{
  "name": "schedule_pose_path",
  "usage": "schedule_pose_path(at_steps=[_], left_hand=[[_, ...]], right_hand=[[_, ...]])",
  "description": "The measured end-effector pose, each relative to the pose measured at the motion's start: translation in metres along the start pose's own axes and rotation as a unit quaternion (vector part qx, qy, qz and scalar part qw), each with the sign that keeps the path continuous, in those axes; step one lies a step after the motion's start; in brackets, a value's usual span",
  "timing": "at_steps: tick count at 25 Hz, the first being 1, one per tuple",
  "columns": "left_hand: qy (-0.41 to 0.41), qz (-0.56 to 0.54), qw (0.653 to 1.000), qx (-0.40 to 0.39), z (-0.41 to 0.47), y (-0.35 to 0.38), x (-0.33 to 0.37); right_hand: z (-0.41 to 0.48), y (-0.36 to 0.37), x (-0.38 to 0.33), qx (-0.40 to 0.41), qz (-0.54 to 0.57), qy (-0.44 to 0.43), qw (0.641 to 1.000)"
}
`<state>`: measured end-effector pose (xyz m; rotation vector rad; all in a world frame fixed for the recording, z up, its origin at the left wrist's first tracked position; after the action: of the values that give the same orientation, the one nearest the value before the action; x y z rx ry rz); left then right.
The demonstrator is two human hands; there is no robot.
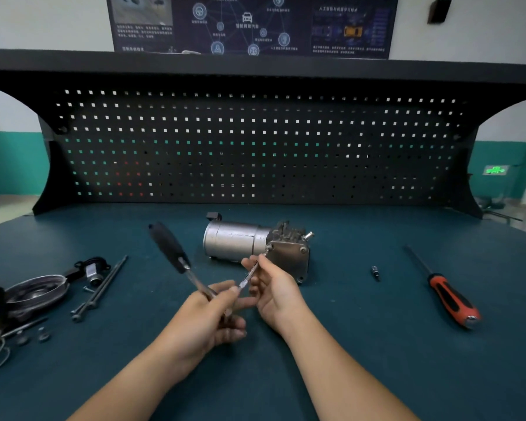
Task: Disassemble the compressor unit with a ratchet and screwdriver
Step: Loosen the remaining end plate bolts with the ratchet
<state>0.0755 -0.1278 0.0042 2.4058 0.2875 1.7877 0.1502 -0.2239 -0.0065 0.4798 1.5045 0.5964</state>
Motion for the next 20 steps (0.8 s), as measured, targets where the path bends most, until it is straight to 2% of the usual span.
schedule_pose_path(at_steps=[2,3,4,5,6,7,8,9,10,11,13,14,16,17,18,19,20], left_hand=[[-0.027,-0.037,0.999,-0.015,-0.001,-0.003,0.002],[-0.006,0.012,1.0,0.0,-0.002,-0.005,0.003],[0.044,0.123,0.991,0.031,-0.004,-0.007,0.007],[0.118,0.285,0.949,0.072,-0.006,-0.008,0.01],[0.194,0.438,0.871,0.107,-0.007,-0.005,0.012],[0.247,0.541,0.793,0.133,-0.008,-0.002,0.011],[0.269,0.578,0.756,0.147,-0.008,-0.001,0.01],[0.267,0.573,0.76,0.148,-0.007,-0.001,0.009],[0.258,0.535,0.793,0.132,-0.007,-0.001,0.008],[0.235,0.456,0.851,0.109,-0.005,-0.002,0.008],[0.114,0.21,0.97,0.052,-0.001,-0.005,0.005],[0.038,0.083,0.995,0.026,0.002,-0.005,0.0],[-0.051,-0.082,0.995,-0.011,0.004,-0.004,-0.003],[-0.066,-0.119,0.99,-0.022,0.003,-0.004,-0.002],[-0.059,-0.115,0.991,-0.022,0.001,-0.005,0.0],[-0.028,-0.052,0.998,-0.001,-0.001,-0.006,0.003],[0.028,0.083,0.996,0.033,-0.003,-0.008,0.007]], right_hand=[[0.001,0.0,-0.001,0.005,-0.001,-0.011,1.0],[0.001,-0.001,-0.001,0.008,-0.004,-0.012,1.0],[0.001,-0.001,-0.001,0.011,-0.008,-0.013,1.0],[0.002,-0.001,-0.001,0.012,-0.013,-0.014,1.0],[0.002,-0.001,-0.001,0.013,-0.017,-0.016,1.0],[0.002,-0.001,-0.001,0.014,-0.019,-0.019,1.0],[0.002,-0.001,-0.001,0.015,-0.021,-0.021,0.999],[0.002,-0.001,-0.002,0.017,-0.022,-0.021,0.999],[0.001,-0.001,-0.002,0.018,-0.018,-0.018,1.0],[0.001,-0.001,-0.002,0.02,-0.008,-0.011,1.0],[-0.001,-0.001,-0.003,0.023,0.021,0.005,1.0],[-0.001,-0.002,-0.003,0.022,0.032,0.009,0.999],[0.0,-0.002,-0.005,0.016,0.042,0.01,0.999],[0.0,-0.002,-0.005,0.014,0.04,0.009,0.999],[0.0,-0.002,-0.004,0.013,0.034,0.007,0.999],[0.001,-0.001,-0.003,0.013,0.025,0.007,1.0],[0.001,-0.001,-0.002,0.014,0.016,0.006,1.0]])
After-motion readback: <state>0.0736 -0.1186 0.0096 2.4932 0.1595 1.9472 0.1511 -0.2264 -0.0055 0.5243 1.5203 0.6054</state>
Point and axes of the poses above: each hand's wrist, its own z-axis towards the middle knuckle, its own y-axis out of the palm, x = y × z, the point moved 5 cm from there along z, towards the middle knuckle, and after that the axes turned 12 degrees about -y, right-handed, at the moved point
